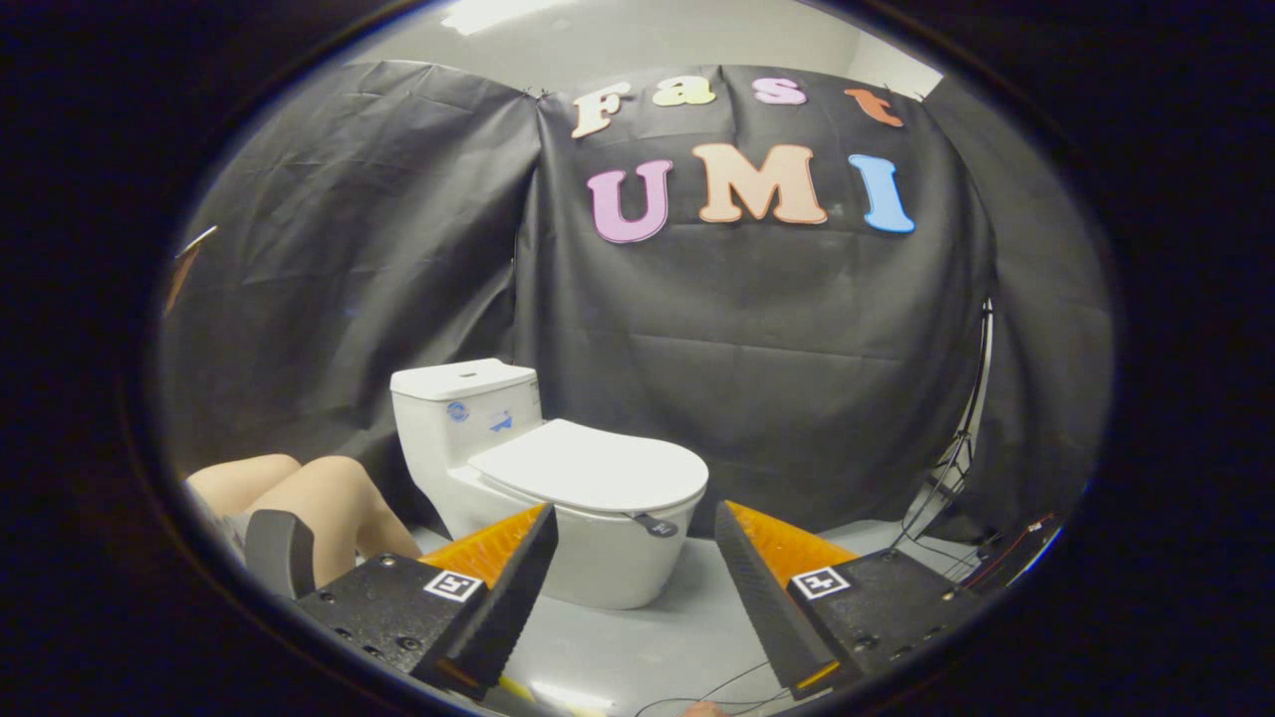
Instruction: Open the toilet lid.
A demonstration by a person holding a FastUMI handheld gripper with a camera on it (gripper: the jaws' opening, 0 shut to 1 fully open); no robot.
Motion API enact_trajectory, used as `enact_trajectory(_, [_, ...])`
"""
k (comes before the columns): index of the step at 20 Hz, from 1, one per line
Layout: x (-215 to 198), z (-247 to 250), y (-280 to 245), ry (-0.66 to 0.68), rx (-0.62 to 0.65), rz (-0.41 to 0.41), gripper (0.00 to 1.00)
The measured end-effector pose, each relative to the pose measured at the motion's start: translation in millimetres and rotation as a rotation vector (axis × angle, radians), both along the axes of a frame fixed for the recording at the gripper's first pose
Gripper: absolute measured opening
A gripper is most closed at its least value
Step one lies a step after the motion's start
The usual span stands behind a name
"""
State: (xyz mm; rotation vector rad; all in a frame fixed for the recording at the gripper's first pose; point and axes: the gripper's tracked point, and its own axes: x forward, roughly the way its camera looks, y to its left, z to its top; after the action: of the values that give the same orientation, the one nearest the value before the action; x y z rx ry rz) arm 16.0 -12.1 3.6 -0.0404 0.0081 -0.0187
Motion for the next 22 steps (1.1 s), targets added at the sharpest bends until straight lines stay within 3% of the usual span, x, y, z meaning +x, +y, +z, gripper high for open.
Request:
enact_trajectory(5, [43,28,-10,0.016,0.058,-0.004,0.97])
enact_trajectory(11, [110,27,-25,0.150,0.152,-0.049,0.97])
enact_trajectory(16, [164,7,-36,0.241,0.195,-0.081,0.97])
enact_trajectory(22, [218,-29,-28,0.366,0.327,-0.041,0.97])
